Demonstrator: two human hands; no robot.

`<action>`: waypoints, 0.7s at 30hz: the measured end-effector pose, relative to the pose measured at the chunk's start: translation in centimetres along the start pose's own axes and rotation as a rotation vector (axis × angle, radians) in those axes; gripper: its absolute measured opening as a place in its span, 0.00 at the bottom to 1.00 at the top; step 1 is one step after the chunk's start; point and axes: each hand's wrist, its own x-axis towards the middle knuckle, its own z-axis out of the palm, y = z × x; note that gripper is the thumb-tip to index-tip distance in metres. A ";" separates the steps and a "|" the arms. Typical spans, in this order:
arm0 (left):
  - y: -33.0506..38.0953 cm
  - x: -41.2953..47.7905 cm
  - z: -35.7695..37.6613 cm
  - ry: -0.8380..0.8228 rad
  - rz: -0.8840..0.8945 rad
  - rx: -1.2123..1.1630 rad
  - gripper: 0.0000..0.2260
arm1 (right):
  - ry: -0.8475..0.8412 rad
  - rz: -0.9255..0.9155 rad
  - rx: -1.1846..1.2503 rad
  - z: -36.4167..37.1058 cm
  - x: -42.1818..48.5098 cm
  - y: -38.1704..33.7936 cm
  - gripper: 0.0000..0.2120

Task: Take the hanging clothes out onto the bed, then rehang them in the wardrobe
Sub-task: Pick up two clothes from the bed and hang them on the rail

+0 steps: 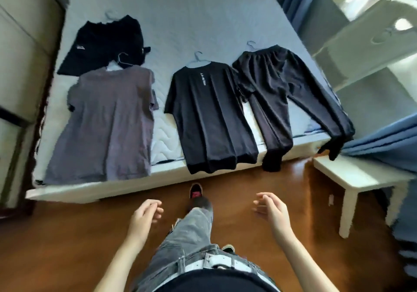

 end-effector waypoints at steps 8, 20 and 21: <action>6.1 11.0 -2.3 0.066 -0.032 -0.064 0.10 | -0.115 0.029 -0.012 9.4 11.7 -9.2 0.11; 22.2 36.2 -3.5 0.047 0.108 0.037 0.10 | -0.215 -0.087 -0.036 24.5 34.8 -27.3 0.12; 22.8 39.4 -3.2 0.066 0.132 0.046 0.12 | -0.221 -0.105 -0.043 25.9 37.8 -28.3 0.12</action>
